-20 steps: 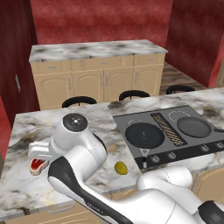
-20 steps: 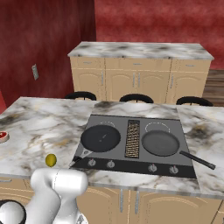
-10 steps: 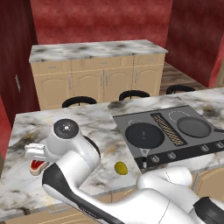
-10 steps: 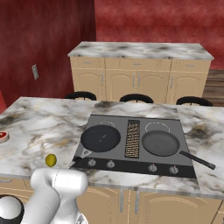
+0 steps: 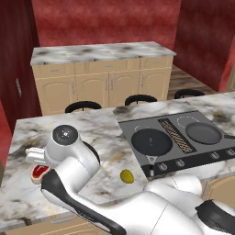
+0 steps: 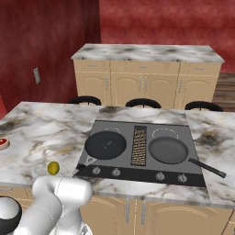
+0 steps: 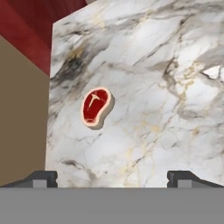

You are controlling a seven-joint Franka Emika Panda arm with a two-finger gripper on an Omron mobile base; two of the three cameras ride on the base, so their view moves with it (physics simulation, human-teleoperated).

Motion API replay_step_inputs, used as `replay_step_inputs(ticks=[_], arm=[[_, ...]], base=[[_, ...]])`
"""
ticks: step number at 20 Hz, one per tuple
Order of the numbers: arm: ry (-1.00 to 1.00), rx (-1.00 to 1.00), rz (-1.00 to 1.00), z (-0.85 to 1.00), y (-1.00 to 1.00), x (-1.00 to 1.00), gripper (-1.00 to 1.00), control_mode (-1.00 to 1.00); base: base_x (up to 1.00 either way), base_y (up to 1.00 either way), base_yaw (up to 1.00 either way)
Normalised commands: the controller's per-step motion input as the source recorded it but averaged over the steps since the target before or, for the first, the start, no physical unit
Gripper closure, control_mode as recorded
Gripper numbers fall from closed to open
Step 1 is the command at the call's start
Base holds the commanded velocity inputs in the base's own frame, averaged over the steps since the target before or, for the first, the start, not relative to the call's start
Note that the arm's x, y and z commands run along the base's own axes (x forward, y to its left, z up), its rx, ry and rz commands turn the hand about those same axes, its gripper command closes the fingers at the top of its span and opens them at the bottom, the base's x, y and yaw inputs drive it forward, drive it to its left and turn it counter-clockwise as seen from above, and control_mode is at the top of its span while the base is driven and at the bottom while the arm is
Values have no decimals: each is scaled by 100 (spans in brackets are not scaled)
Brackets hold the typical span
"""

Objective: Place both pans onto different burners. Then place the lemon and the steak on different pans.

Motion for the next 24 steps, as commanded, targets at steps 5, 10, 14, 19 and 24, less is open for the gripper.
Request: replay_step_inputs(ticks=[5, 10, 14, 19, 24], arm=[[0, 0, 0, -12, 15, 33, -100, -100], [4, 1, 0, -23, 14, 40, -100, -100], [6, 1, -1, -27, 17, 33, -100, -100], [6, 0, -1, -26, 18, 32, -100, -100], [3, 0, -1, -18, 27, 26, -100, -100]], base=[[0, 0, 0], [0, 0, 0], [0, 0, 0], [0, 0, 0], [0, 0, 0]])
